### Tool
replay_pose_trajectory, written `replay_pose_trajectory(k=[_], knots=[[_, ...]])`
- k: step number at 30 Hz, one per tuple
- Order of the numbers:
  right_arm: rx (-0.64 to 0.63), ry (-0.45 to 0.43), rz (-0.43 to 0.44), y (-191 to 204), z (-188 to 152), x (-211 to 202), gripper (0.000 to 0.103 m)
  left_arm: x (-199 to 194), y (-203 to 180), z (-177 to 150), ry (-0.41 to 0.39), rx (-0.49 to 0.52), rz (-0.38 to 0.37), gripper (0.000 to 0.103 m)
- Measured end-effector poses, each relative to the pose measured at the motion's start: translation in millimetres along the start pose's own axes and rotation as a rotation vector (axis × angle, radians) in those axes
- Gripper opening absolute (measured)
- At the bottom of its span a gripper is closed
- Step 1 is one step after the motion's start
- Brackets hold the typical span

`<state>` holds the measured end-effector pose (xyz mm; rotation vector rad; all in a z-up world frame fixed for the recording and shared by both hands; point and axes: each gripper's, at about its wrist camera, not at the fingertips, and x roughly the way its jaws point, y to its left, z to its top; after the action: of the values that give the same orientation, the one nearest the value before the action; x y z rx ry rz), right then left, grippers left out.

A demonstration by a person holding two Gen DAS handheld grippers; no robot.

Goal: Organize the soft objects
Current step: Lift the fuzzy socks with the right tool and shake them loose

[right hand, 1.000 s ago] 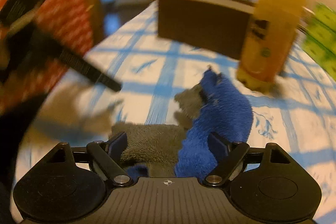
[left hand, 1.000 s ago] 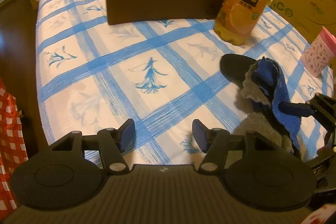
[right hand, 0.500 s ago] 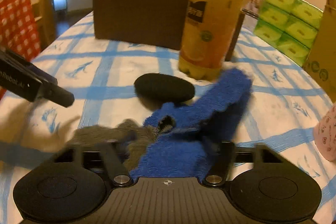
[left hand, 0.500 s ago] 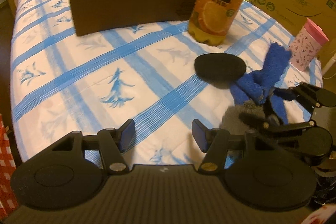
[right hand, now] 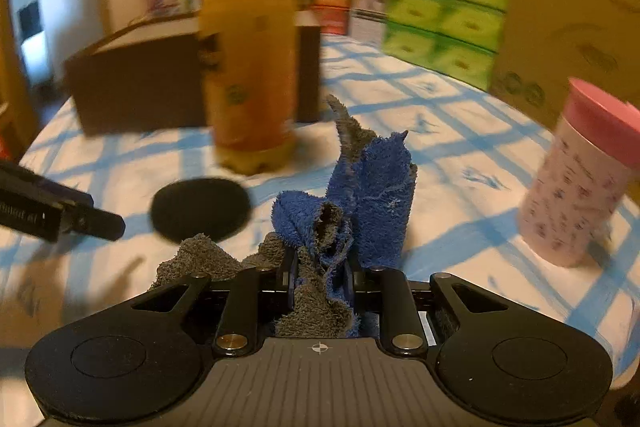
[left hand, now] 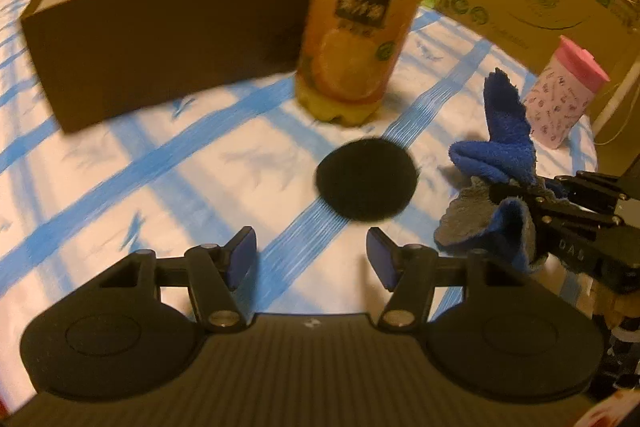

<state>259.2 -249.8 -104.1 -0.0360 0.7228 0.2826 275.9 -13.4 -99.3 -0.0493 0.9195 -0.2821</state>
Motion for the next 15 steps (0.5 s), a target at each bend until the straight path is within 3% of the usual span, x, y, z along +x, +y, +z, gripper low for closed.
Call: replay_pose_trajectory(k=[4,10,15], knots=[[0.063,0.007,-0.025,-19,6,3,0.022,19,-13,15,-0.017,0.121,-0.03,0.068],[0.093,0.01,-0.019,-23,7,8,0.022,48,-29,29,0.018,0.304,-0.113,0.071],[0.108,0.012,-0.014,-23,5,14,0.023,66,-39,30,0.037,0.398,-0.123,0.077]])
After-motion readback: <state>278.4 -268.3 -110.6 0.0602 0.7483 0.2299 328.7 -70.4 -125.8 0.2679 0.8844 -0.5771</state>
